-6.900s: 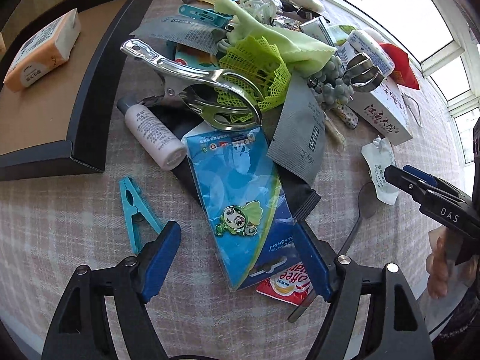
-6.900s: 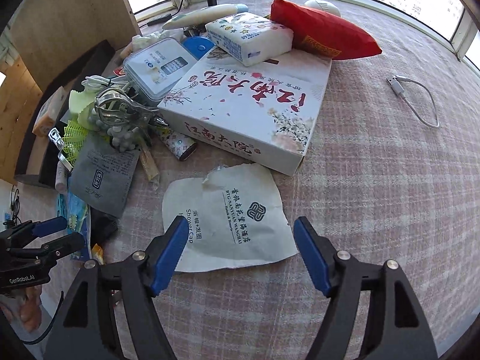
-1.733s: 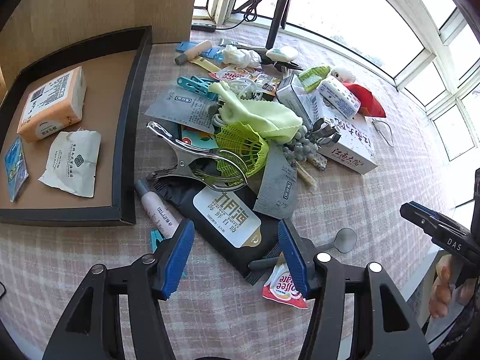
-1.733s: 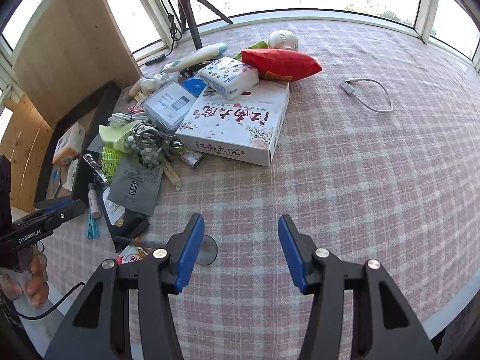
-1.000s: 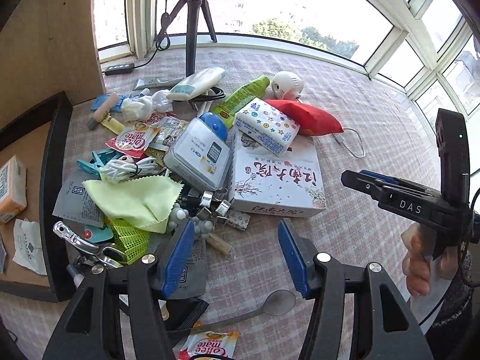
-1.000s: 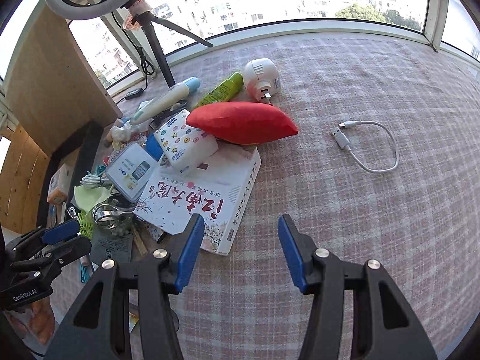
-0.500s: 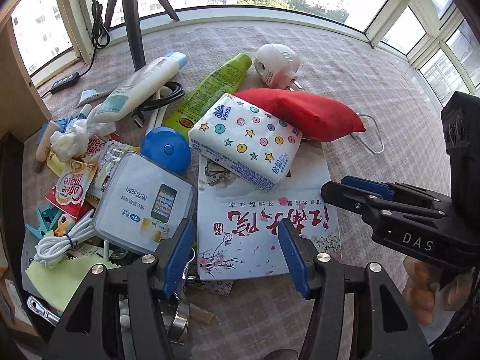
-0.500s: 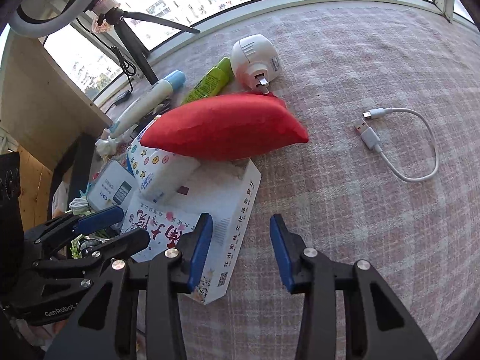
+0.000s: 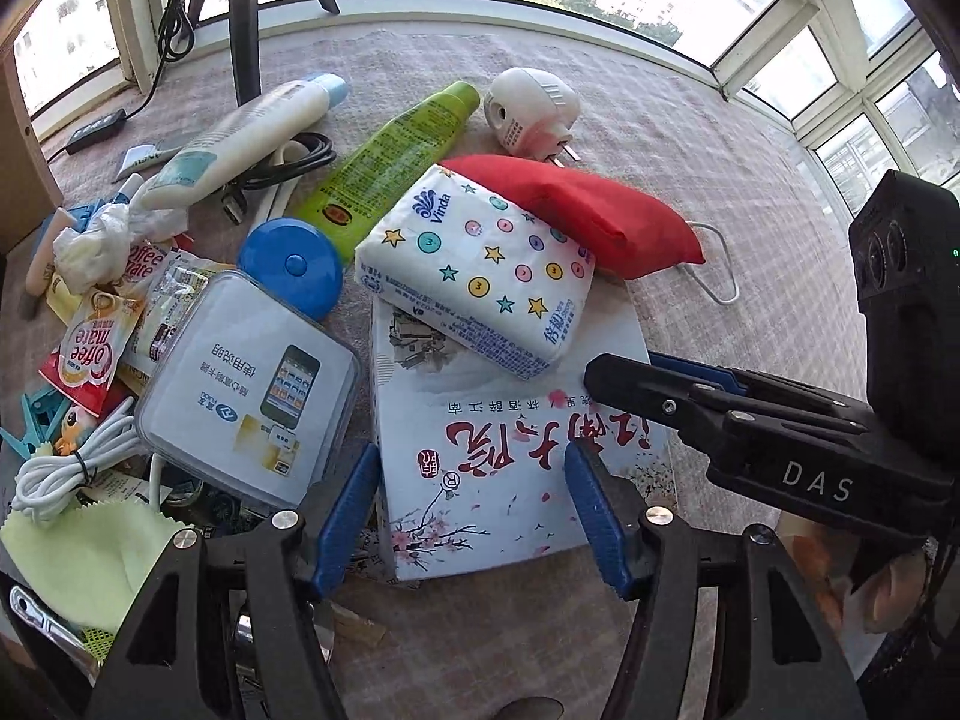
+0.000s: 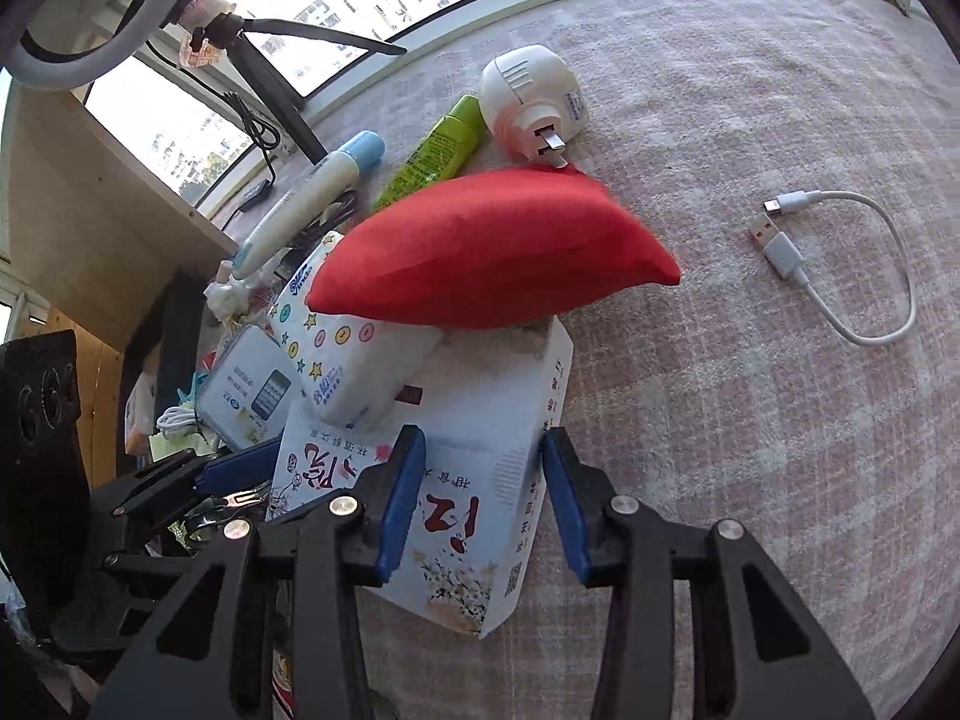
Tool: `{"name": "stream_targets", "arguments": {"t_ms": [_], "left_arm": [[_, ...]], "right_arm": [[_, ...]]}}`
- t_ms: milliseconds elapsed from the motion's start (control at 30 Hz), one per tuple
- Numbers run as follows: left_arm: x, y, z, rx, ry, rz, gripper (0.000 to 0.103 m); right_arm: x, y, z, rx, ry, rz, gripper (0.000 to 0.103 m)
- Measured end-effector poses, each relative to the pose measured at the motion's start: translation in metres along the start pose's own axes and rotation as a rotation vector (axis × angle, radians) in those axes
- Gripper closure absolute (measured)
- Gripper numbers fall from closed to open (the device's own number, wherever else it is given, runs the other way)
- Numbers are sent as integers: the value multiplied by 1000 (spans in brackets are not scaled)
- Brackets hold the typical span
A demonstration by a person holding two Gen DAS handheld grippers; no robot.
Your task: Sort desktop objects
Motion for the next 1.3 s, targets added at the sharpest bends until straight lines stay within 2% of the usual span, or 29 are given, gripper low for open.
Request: {"name": "stream_targets", "arguments": {"t_ms": [267,833,1067,1300], "left_arm": [[3,-28,-45,9,-78,71,42],[32,-42,-111,-30,-205,113,42],[49,-26,-140,-56,-261,93,42],[68,15,-172,-97,-313,50,42]], "right_arm": [[7,-6,-25,-70,-6,77,62],[44,22,-77,-90,-61,42,62],[53,56,-89,-102,-86,0,62],[60,115,-85,-115,-93,-87,62]]}}
Point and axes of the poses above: each gripper's, at about its wrist camera, not at the fingertips, and z roughly the way its jaws point, y to its left, x to its underside, the point moved 5 cm from there along z, roughly the way its jaws point, and after that the axes turned 4 degrees about z, right-handed, at the moved point
